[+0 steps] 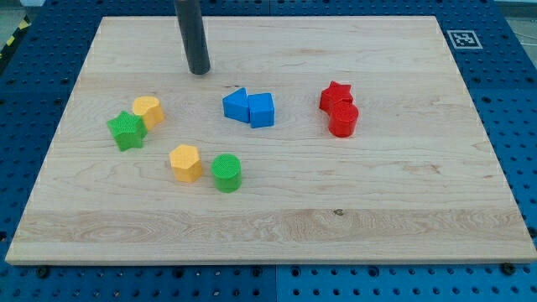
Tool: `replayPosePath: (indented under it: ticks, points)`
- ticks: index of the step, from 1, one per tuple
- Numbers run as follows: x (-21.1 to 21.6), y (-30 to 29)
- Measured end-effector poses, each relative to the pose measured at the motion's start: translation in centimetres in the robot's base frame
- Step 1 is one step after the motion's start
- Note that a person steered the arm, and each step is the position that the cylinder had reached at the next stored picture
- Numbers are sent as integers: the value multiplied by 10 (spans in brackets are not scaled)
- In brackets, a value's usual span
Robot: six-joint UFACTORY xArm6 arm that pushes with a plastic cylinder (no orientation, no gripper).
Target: Move your arm downwards
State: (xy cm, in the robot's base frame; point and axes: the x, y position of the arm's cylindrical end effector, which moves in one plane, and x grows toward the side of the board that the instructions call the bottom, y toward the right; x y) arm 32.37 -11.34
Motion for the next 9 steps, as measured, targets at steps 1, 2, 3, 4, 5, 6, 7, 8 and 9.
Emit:
replayPosePath:
  ticks: [1,2,3,4,5,6,7,8,9]
  points:
    - [0,0]
    - [0,-13]
    - [0,-26]
    - [0,-26]
    - [6,-9]
    - [11,-8]
    - [12,-8]
    - [29,-8]
    - [29,-8]
